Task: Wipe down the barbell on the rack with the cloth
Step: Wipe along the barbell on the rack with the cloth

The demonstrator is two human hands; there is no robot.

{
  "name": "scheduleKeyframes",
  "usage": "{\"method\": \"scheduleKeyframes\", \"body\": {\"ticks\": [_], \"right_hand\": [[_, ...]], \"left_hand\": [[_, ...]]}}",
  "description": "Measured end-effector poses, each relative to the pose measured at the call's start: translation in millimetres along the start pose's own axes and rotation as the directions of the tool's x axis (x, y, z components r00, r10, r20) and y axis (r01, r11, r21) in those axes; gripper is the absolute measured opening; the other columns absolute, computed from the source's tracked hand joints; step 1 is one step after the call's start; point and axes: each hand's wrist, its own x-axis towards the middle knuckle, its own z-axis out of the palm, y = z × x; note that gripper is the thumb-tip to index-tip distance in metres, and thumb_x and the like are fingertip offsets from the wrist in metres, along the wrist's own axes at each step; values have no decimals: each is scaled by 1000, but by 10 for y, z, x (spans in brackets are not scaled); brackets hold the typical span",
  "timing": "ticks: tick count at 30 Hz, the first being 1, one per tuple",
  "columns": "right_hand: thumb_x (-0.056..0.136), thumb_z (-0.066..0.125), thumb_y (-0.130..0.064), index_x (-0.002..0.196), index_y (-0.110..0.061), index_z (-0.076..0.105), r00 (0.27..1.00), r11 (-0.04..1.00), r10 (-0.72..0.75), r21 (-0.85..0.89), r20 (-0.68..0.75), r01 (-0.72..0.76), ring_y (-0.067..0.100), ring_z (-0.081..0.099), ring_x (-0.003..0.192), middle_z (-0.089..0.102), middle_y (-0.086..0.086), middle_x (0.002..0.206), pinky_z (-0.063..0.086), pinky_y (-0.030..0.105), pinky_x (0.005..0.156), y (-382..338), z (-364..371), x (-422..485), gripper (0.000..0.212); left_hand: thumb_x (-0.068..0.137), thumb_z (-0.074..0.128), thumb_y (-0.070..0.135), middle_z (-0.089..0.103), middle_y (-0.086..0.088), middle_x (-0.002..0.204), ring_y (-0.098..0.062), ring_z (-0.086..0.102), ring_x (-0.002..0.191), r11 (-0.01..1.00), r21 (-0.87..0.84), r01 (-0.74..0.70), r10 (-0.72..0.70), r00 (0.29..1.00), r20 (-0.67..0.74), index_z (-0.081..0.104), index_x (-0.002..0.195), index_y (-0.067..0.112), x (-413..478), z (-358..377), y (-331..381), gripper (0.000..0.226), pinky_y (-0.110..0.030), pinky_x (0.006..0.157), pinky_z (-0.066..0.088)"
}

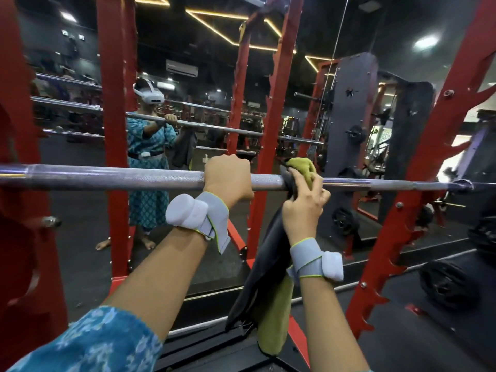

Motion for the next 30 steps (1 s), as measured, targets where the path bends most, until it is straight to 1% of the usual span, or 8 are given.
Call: {"method": "scheduleKeyframes", "body": {"ticks": [2,4,7,13,17,22,27,30], "right_hand": [[74,38,2,128,-21,59,990,990,-139,8,-15,139,37,37,106,43,13,137,38,45,90,9,42,-140,62],[71,39,2,128,-19,59,983,983,-181,-12,-16,181,38,41,103,47,14,135,38,44,90,89,34,-195,65],[74,41,8,130,-22,56,995,994,-96,-54,-3,95,36,38,105,42,11,139,36,43,89,207,-22,-22,65],[79,46,6,132,-28,52,999,976,37,-214,26,-31,32,32,111,32,1,145,40,46,81,476,-100,339,64],[81,45,8,135,-26,51,989,967,145,-211,4,-140,35,33,116,29,4,148,38,44,88,727,-190,552,64],[77,42,13,134,-21,52,980,974,194,-111,-40,-198,38,35,113,33,9,146,27,31,96,834,-226,585,67],[73,43,16,131,-18,56,996,995,42,-82,-76,-48,39,38,106,37,14,142,25,30,91,553,-57,307,69],[75,43,14,129,-17,58,1000,993,-4,-122,-16,2,36,36,109,37,13,141,23,27,90,457,-54,322,65]], "left_hand": [[76,62,36,55,-1,82,-23,53,75,1000,-6,-16,16,1000,1,60,96,19,-3,-1,21,27,-27,63,36],[75,61,40,61,-3,90,-24,59,83,999,-24,-44,44,999,-8,61,98,18,13,7,80,32,-28,65,36],[77,62,41,64,-6,104,-27,62,96,993,-46,-108,106,994,-35,62,104,16,74,50,266,37,-29,68,37],[79,62,29,63,-8,105,-28,62,95,977,-82,-198,194,980,-54,61,104,13,217,80,569,29,-29,66,35],[81,61,27,61,-8,105,-28,61,94,965,-108,-237,233,971,-51,60,105,13,283,80,719,29,-30,67,36],[82,60,20,63,-5,102,-26,63,92,969,-85,-230,224,971,-77,62,103,15,308,152,833,22,-30,64,36],[86,56,14,64,-5,106,-27,63,97,977,-69,-204,195,974,-114,63,107,15,333,189,856,22,-29,65,34],[88,54,16,63,-4,108,-25,62,99,978,-63,-201,193,974,-120,62,108,16,329,189,856,22,-29,65,33]]}}
